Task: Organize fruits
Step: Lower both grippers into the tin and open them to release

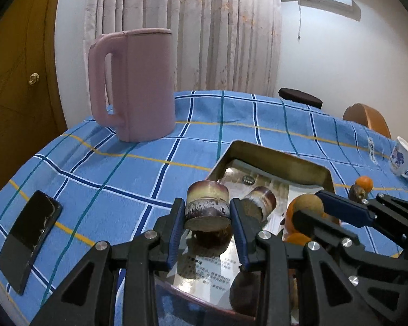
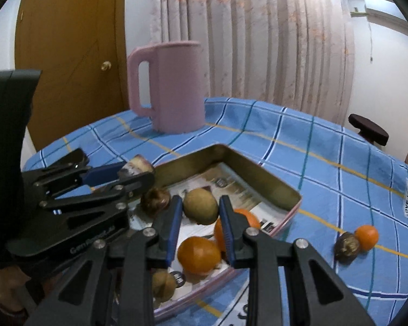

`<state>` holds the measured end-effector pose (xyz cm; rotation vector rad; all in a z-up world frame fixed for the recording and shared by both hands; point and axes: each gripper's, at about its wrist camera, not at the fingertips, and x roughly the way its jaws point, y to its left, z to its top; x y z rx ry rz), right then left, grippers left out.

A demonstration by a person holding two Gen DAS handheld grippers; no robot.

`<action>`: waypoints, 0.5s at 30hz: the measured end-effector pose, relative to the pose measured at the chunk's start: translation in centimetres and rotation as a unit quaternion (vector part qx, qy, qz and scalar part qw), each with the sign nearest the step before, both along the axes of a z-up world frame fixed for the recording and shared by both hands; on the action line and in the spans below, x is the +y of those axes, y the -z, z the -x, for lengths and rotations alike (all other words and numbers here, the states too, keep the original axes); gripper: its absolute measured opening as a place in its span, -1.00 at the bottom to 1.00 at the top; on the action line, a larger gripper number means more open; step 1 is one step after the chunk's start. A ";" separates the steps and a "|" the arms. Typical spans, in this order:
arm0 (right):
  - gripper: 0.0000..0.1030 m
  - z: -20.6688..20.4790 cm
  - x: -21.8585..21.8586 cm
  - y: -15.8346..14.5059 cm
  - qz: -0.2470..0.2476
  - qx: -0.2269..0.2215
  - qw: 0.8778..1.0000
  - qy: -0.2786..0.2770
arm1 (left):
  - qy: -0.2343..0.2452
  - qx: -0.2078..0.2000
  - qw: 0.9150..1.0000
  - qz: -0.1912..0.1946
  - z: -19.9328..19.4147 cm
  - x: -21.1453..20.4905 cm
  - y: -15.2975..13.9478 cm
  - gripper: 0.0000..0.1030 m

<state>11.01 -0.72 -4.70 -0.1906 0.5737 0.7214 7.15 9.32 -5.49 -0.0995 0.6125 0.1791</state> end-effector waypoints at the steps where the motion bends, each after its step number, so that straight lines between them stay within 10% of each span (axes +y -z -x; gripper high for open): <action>1: -0.40 0.0 0.1 0.1 0.002 0.002 1.000 -0.002 | 0.000 0.001 1.000 -0.001 0.1 0.0 0.0 -0.30; 10: -0.15 0.4 -0.8 0.3 0.002 0.015 1.000 -0.012 | -0.003 0.010 1.000 -0.010 0.2 -0.4 -0.2 -0.28; 15: 0.19 1.5 -3.1 -0.8 -0.008 -0.006 1.000 -0.003 | 0.001 -0.021 1.000 -0.003 1.1 -1.3 -2.0 0.21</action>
